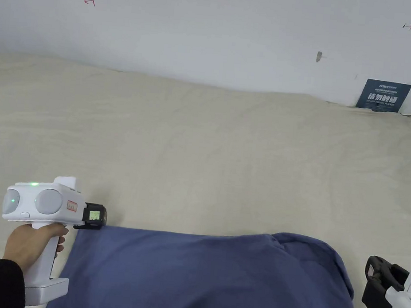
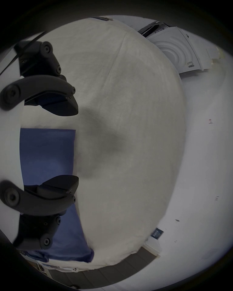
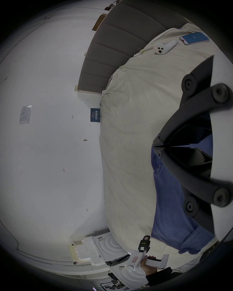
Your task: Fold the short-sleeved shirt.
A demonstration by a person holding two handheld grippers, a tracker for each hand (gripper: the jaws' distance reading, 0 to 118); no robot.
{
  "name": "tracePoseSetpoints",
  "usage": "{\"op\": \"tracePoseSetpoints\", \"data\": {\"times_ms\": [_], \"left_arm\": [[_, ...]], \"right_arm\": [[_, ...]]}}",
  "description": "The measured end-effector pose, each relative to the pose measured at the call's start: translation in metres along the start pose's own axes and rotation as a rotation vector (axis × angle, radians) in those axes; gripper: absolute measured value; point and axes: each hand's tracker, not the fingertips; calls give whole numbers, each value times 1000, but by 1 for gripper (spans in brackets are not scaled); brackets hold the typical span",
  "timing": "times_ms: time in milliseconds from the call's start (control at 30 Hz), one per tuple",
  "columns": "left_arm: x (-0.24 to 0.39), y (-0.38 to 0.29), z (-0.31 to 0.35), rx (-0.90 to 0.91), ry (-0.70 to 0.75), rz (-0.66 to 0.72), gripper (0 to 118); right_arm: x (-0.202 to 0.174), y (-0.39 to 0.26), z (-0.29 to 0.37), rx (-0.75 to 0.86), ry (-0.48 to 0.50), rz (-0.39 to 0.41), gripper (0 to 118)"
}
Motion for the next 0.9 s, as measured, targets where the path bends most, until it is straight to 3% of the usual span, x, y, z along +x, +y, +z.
{"op": "tracePoseSetpoints", "data": {"times_ms": [100,200,300,333,367,400,500,600,633,733,767,900], "left_arm": [[0,-2,-22,-44,21,3,80],[6,-7,-34,-79,35,-29,69],[10,-14,-24,-28,38,-54,64],[13,-16,-20,-8,31,-70,52],[15,-17,-19,3,13,-75,25],[18,-18,-19,-1,-17,-71,8],[26,-24,-16,15,26,-111,1],[26,-27,9,88,-45,-88,0],[27,-28,19,108,-59,-96,0],[28,-29,46,158,-84,-130,0],[27,-30,54,173,-88,-134,0],[26,-29,69,189,-96,-150,0]], "right_arm": [[0,-3,-11,-16,-5,-6,0],[0,-5,-21,-32,-8,-9,0],[10,-10,-34,-60,2,-12,0],[11,-10,-37,-64,3,-12,0],[15,-11,-41,-66,3,-12,0],[17,-10,-47,-73,4,-16,0],[22,-4,-69,-94,6,-35,0],[31,3,-101,-139,-2,-30,1],[32,5,-112,-174,-3,-29,6],[38,5,-148,-257,11,-10,78],[40,3,-162,-298,22,-7,92],[33,-4,-195,-375,4,54,91]]}}
